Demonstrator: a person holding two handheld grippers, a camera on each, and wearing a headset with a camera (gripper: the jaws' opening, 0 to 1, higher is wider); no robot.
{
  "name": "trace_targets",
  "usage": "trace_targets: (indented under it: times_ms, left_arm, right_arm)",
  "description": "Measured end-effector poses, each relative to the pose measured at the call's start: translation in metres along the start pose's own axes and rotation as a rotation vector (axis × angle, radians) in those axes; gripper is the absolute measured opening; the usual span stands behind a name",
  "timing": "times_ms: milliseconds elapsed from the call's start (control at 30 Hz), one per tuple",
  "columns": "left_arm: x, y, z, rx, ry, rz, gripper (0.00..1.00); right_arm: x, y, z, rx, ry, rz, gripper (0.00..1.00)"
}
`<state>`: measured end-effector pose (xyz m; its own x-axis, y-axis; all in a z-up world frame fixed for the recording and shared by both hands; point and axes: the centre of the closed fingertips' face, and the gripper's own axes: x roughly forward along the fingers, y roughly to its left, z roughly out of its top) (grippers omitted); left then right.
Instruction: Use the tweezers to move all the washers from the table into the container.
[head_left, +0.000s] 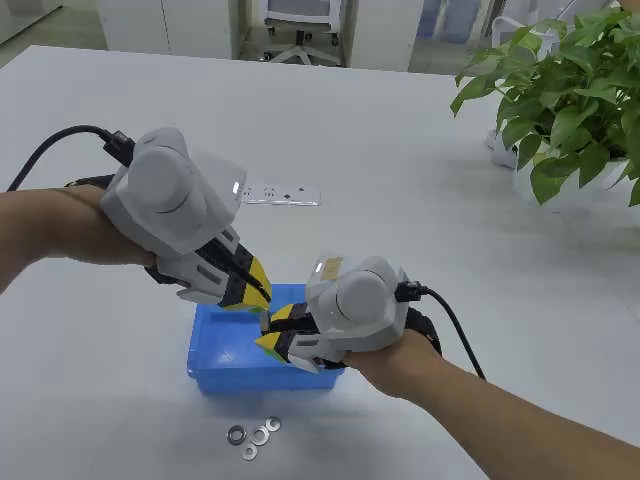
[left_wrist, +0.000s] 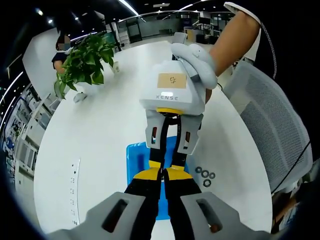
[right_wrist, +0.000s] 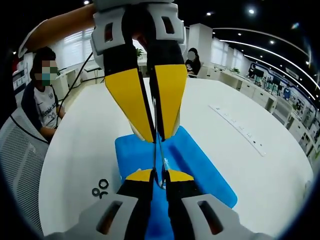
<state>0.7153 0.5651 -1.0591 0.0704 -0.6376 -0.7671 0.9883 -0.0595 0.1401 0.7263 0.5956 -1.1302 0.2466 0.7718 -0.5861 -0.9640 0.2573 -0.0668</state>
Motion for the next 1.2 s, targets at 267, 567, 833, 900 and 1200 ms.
trace_targets:
  times_ms: [267, 567, 833, 900, 1200]
  left_arm:
    - [-0.001, -0.001, 0.002, 0.004, 0.001, 0.003, 0.06]
    - [-0.01, -0.004, 0.011, 0.008, -0.004, 0.013, 0.06]
    - [-0.019, -0.01, 0.019, -0.001, -0.007, 0.015, 0.06]
    - [-0.022, -0.013, 0.02, -0.005, -0.01, 0.015, 0.06]
    - [-0.034, -0.027, 0.028, -0.002, -0.014, 0.008, 0.06]
  right_arm:
    - [-0.002, 0.001, 0.001, -0.003, -0.002, -0.001, 0.11]
    - [-0.01, 0.003, 0.009, -0.009, -0.019, -0.011, 0.11]
    - [-0.02, 0.011, 0.018, -0.02, -0.032, -0.014, 0.1]
    - [-0.022, 0.014, 0.02, -0.021, -0.033, -0.014, 0.1]
    - [-0.03, 0.028, 0.03, -0.025, -0.046, -0.014, 0.1]
